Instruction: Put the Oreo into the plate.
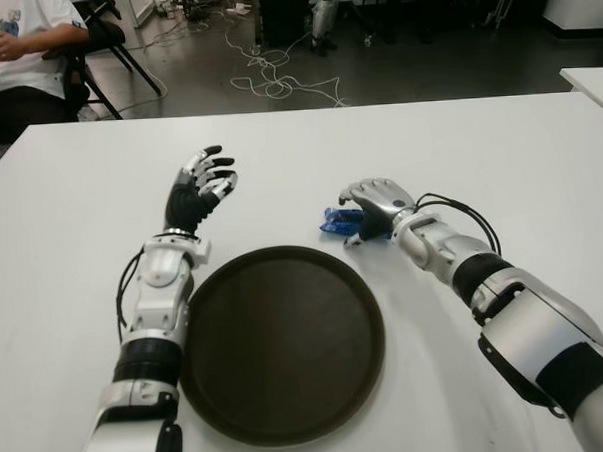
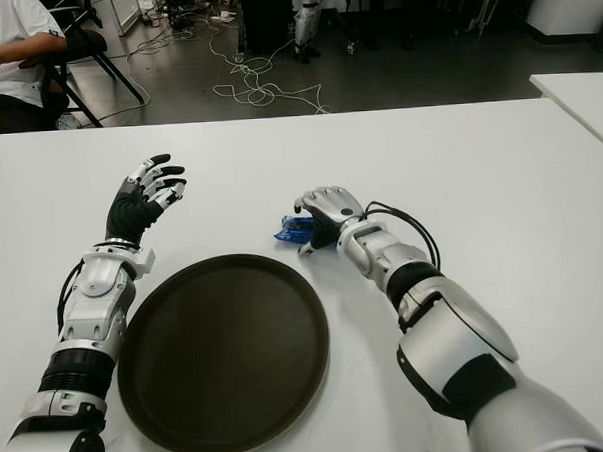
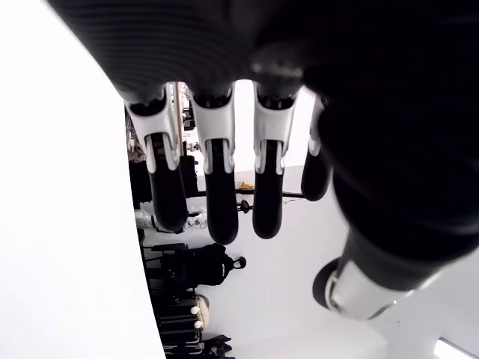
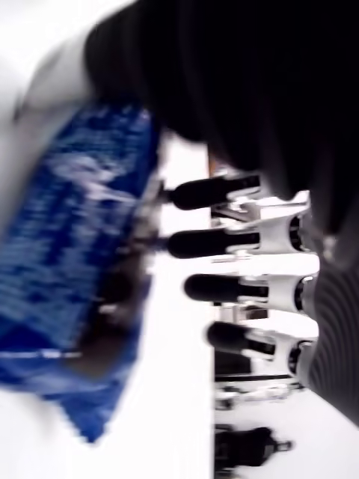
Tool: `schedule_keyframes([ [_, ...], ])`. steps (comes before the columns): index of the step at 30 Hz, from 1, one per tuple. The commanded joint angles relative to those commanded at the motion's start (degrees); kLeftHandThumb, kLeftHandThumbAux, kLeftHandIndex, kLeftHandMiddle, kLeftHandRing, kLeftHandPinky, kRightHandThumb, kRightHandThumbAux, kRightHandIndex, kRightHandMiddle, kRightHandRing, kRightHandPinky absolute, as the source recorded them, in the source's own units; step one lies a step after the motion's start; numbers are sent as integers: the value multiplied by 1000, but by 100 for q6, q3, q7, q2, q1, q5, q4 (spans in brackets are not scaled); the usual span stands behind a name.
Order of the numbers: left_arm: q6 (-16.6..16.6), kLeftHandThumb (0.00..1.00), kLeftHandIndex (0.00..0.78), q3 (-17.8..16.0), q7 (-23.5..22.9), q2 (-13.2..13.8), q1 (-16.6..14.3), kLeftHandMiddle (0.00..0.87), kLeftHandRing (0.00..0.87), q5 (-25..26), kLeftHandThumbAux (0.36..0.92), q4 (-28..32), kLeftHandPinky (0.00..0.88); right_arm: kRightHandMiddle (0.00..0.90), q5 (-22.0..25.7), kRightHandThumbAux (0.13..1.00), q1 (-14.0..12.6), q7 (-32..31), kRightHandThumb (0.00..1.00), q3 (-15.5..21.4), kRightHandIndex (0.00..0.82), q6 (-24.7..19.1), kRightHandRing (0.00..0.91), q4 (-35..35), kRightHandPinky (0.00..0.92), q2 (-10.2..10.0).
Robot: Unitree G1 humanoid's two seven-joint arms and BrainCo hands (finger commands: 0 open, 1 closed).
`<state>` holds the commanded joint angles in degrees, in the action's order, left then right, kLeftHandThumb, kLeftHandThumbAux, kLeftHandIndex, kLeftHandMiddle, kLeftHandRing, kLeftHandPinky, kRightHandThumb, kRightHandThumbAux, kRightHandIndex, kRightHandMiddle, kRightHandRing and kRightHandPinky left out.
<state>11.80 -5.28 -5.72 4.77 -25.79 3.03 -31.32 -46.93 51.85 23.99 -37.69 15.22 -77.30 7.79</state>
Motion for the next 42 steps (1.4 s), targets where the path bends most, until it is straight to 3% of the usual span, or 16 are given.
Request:
schedule_keyframes([
  [22,60,249,199,-38,-30,-11,-11,293,282,59,728,-37,298,694,-19,870,42,-11,140,-14,533,231,713,50,723,23],
  [42,79,240,194,6,25,17,-7,295,275,-53,733,-48,279,684,-96,863,64,276,131,-161,536,339,697,64,701,80],
])
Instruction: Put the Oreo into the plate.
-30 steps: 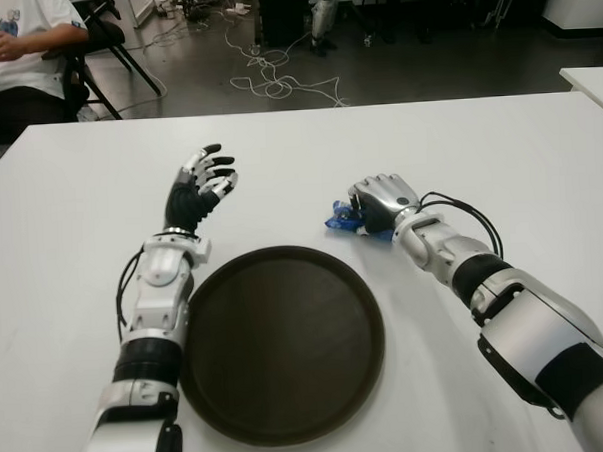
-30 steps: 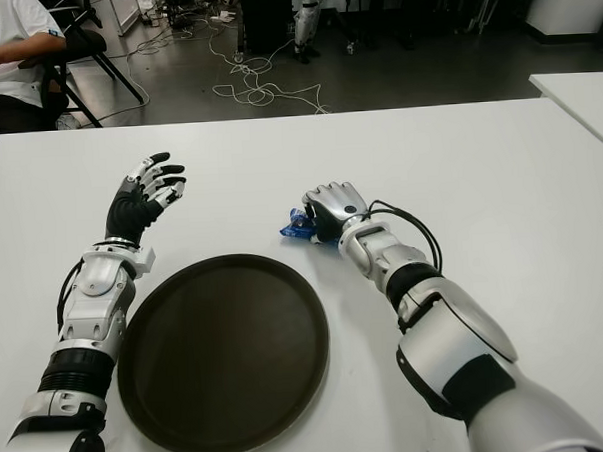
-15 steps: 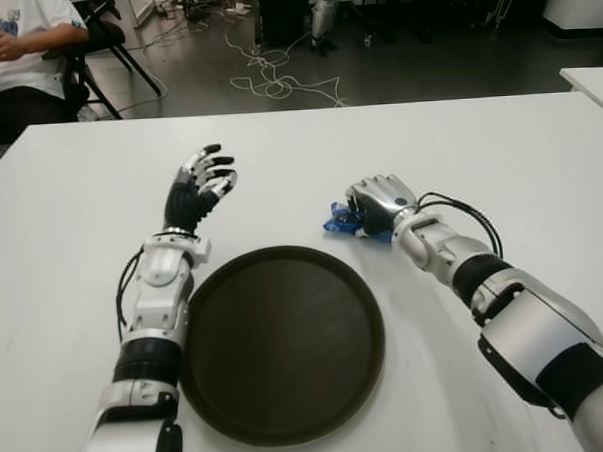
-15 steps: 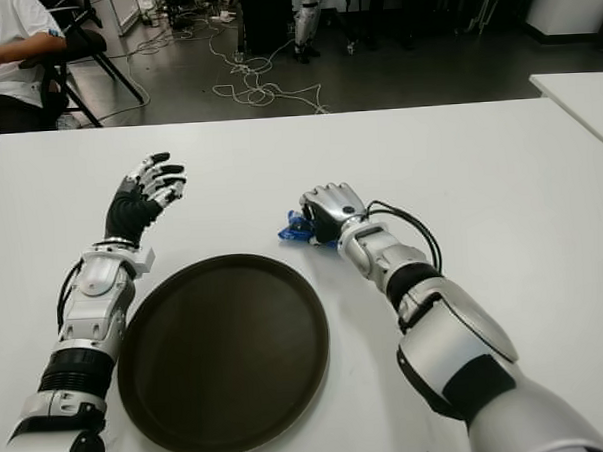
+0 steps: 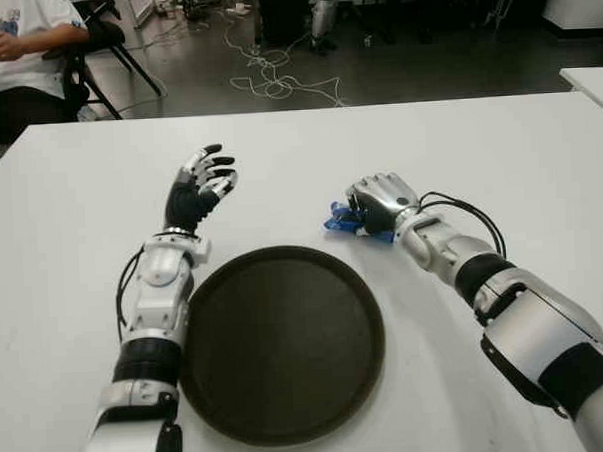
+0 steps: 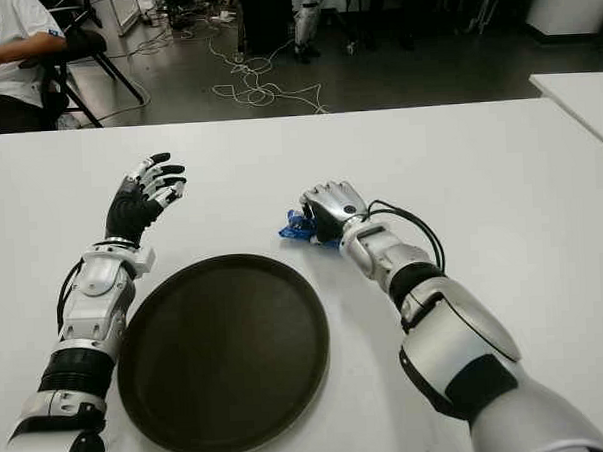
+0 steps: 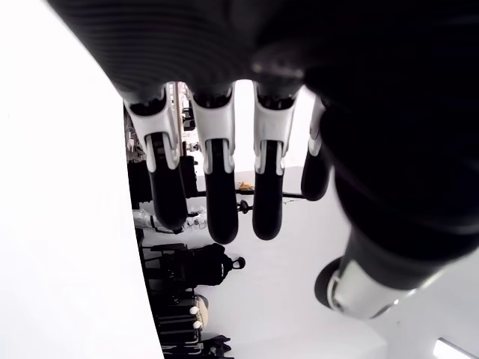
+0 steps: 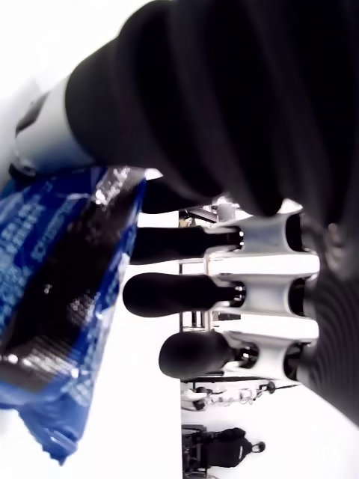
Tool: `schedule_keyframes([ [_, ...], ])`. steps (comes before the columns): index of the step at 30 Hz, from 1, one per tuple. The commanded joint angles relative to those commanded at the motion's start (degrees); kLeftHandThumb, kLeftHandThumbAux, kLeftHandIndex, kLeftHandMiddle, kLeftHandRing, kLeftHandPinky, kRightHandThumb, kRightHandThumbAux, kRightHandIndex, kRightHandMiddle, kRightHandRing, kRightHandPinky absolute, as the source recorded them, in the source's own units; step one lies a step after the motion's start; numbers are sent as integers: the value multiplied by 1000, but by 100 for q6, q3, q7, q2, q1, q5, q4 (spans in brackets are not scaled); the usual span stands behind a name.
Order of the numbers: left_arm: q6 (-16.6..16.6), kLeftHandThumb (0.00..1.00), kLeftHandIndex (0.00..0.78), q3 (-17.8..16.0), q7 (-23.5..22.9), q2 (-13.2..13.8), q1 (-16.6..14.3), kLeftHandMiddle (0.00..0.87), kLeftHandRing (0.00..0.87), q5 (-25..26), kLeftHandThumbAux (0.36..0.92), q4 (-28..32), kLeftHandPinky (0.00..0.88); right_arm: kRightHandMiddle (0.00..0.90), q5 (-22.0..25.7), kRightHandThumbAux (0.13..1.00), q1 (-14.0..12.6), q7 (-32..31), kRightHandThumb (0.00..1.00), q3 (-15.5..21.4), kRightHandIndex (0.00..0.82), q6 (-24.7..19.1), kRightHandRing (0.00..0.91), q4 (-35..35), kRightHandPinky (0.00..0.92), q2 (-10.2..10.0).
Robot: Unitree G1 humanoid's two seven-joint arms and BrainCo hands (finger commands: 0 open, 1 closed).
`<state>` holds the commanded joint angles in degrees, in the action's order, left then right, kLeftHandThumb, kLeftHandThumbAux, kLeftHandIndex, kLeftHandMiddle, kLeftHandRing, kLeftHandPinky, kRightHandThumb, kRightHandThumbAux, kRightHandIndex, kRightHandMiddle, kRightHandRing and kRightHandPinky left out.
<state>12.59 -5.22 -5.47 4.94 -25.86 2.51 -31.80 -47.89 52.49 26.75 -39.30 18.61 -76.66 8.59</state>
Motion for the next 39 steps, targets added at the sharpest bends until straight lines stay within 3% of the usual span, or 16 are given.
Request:
schedule_keyframes([
  [19,15,244,202,-23,-18,-6,15,297,281,49,736,-1,283,686,-66,870,28,184,97,-115,548,-55,692,8,692,-10],
  [39,95,244,197,-54,-54,30,-19,287,269,56,762,-134,264,707,-70,877,226,663,64,-37,574,333,707,242,692,80],
])
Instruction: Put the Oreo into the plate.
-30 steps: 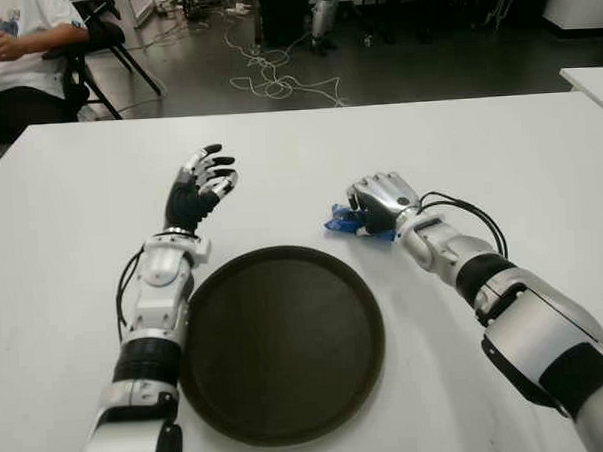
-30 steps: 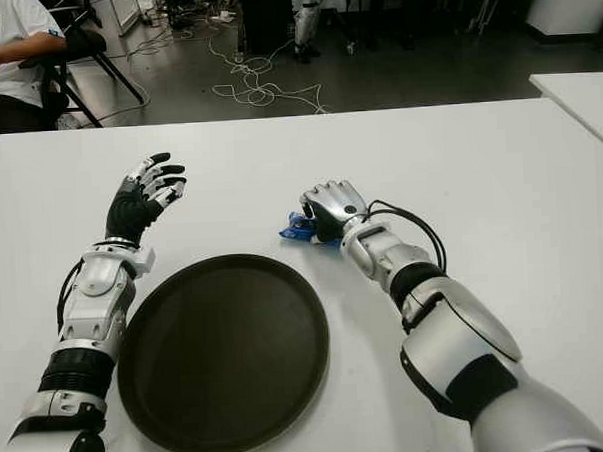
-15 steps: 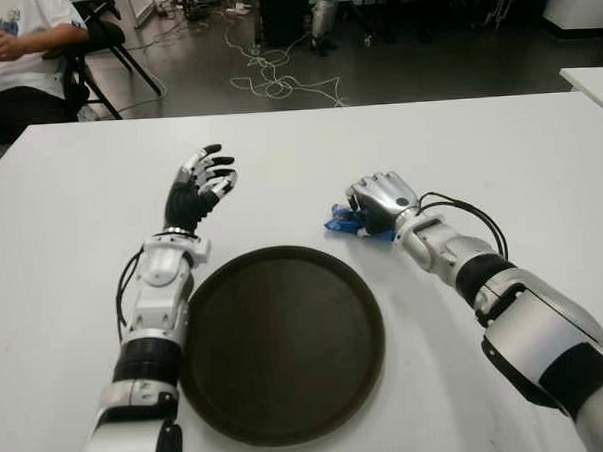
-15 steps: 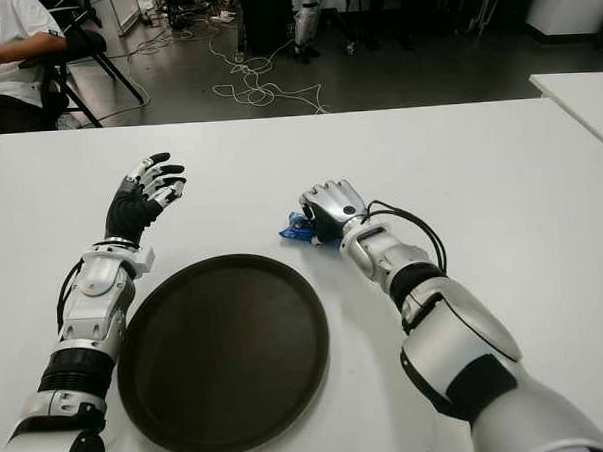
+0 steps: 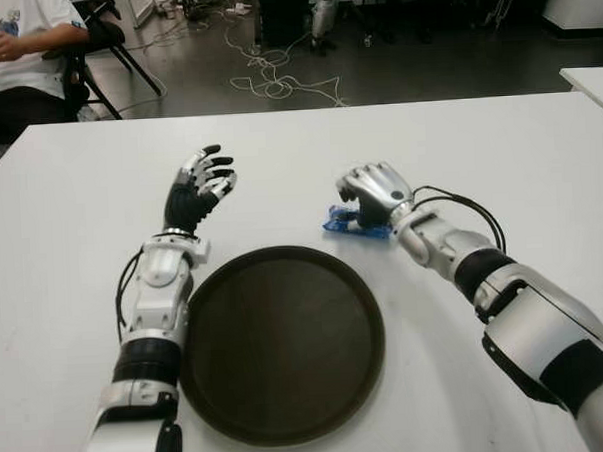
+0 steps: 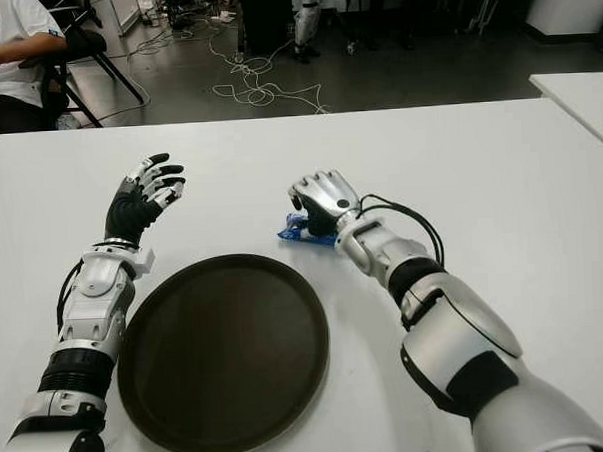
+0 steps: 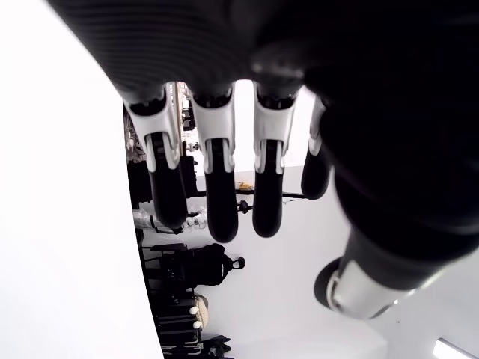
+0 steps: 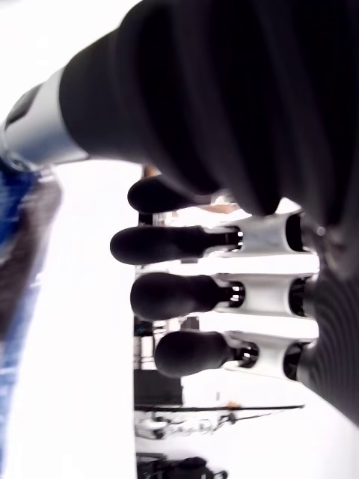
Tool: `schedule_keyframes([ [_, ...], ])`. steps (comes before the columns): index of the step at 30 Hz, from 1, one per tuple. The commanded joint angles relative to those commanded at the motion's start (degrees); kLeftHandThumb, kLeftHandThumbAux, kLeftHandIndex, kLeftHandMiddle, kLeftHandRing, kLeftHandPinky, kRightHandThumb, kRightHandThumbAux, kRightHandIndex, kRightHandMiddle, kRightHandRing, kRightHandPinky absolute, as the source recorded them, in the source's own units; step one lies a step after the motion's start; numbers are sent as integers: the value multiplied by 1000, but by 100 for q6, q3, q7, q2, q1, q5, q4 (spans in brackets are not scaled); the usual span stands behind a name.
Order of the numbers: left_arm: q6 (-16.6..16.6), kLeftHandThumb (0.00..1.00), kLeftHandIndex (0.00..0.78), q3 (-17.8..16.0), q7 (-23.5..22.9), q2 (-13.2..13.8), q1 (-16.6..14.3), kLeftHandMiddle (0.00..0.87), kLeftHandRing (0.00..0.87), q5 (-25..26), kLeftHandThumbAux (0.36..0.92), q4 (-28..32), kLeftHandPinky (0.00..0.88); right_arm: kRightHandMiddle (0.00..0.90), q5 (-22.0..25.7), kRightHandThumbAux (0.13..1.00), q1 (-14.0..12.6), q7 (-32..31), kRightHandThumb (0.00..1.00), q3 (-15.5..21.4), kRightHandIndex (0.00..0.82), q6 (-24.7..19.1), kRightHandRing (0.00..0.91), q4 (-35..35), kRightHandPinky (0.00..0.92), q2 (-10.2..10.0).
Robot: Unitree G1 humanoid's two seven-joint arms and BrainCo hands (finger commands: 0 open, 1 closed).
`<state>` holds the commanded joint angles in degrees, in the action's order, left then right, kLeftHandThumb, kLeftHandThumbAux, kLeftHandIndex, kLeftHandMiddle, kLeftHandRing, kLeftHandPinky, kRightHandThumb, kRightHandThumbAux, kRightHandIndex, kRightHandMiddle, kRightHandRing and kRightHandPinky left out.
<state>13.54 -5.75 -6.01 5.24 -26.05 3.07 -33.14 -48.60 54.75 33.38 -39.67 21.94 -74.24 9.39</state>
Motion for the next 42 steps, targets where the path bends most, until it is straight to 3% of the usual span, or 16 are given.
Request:
schedule_keyframes([
  [10,91,266,212,-10,7,-2,-32,307,288,10,761,-87,292,716,22,886,86,268,50,60,586,172,718,141,711,100],
  [22,85,207,204,16,88,16,-42,292,276,-75,734,-107,273,735,72,872,117,288,57,213,596,306,733,227,714,144],
  [32,38,229,198,16,42,14,-41,296,278,-37,753,-77,283,680,87,876,110,104,38,282,559,282,683,208,660,131],
  [37,66,230,202,22,16,20,-42,296,279,-36,743,-81,279,530,146,855,77,-241,6,325,463,272,547,131,510,90],
  [39,84,233,203,20,10,18,-43,297,282,-36,738,-89,286,362,172,820,73,-376,2,351,320,286,361,114,295,80],
  [40,90,233,203,19,4,18,-41,297,282,-34,737,-87,287,338,187,815,83,-516,2,359,300,289,336,101,265,83],
  [42,107,235,203,20,-6,21,-37,297,282,-37,739,-88,288,154,217,759,128,-929,0,358,141,245,146,85,108,92],
])
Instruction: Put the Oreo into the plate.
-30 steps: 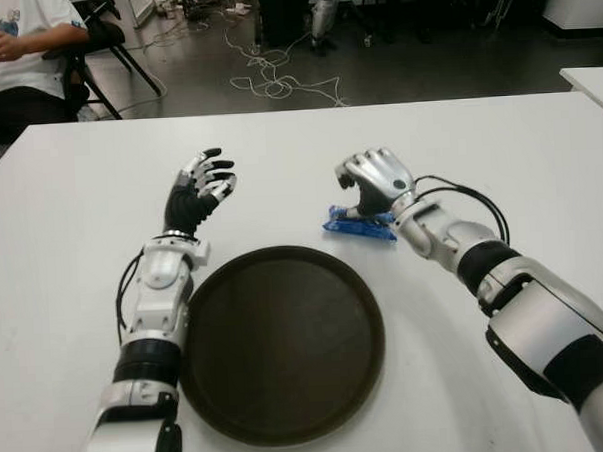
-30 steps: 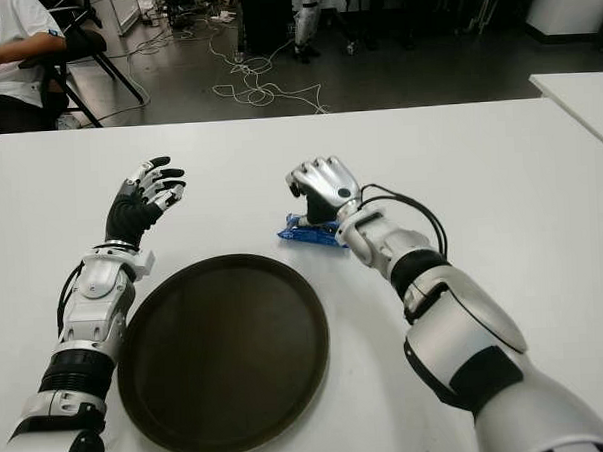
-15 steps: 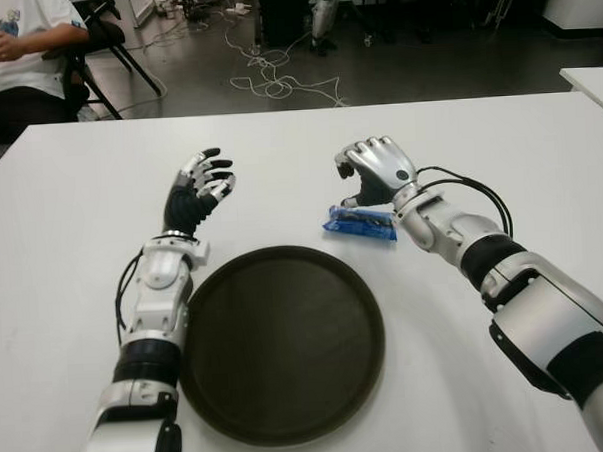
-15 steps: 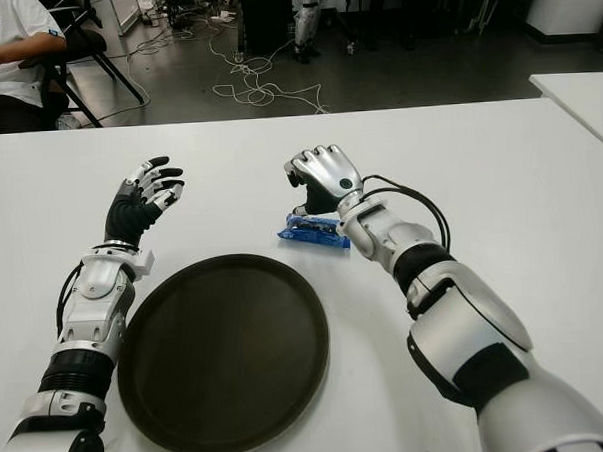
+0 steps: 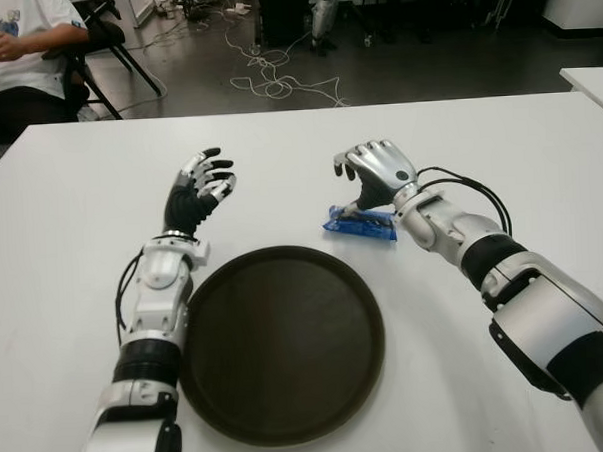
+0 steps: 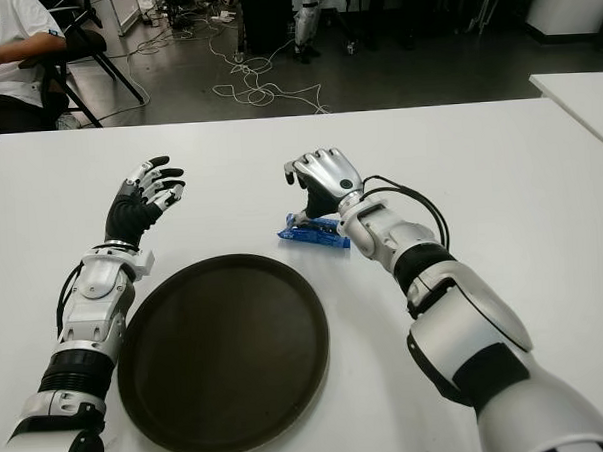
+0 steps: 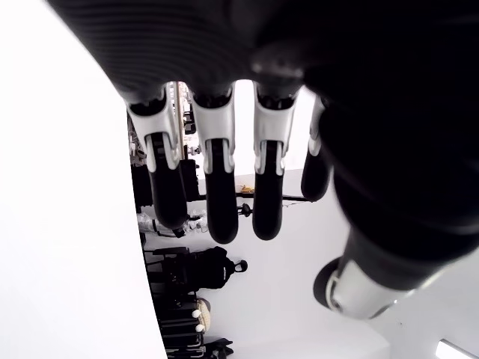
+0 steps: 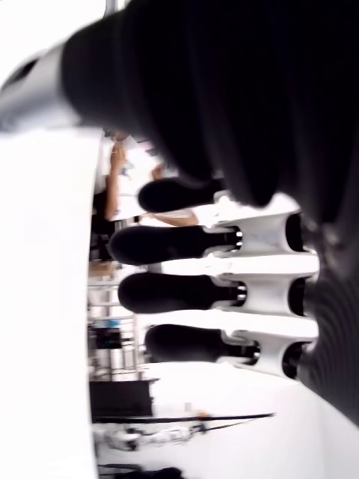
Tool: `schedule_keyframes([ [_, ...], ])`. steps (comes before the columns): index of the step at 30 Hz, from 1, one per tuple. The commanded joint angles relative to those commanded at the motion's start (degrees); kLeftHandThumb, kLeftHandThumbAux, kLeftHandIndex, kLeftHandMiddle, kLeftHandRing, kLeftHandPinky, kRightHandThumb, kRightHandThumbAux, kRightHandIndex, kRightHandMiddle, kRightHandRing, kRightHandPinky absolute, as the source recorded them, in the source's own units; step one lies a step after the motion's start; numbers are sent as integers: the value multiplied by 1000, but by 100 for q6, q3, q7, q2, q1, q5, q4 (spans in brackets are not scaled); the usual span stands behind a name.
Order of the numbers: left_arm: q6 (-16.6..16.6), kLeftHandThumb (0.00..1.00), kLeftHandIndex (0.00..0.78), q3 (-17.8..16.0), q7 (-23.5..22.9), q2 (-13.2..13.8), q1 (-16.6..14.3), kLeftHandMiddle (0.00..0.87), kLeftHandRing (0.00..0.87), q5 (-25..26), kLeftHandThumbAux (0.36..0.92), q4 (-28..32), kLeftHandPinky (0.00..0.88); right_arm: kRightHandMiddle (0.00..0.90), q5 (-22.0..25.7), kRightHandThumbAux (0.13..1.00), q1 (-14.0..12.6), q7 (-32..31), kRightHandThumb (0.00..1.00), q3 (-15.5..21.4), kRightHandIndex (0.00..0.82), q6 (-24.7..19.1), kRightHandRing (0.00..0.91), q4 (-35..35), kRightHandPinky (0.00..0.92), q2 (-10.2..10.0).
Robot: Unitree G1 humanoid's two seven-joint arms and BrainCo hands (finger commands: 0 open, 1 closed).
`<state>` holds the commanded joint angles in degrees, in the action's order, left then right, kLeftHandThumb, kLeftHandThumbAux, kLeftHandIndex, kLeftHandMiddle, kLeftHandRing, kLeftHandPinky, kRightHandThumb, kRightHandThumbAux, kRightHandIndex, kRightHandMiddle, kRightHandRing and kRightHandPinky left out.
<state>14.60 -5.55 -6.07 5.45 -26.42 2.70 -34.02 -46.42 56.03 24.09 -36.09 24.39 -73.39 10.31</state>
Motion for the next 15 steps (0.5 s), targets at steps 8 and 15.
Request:
schedule_keyframes([
  [8,-11,223,200,3,0,9,8,288,272,-8,739,1,286,8,92,602,34,-860,0,54,7,-229,7,-3,5,-8],
  [15,-80,215,202,-6,-14,12,-2,284,263,16,741,-4,268,0,166,459,57,-1600,0,116,0,-536,0,-16,0,-30],
])
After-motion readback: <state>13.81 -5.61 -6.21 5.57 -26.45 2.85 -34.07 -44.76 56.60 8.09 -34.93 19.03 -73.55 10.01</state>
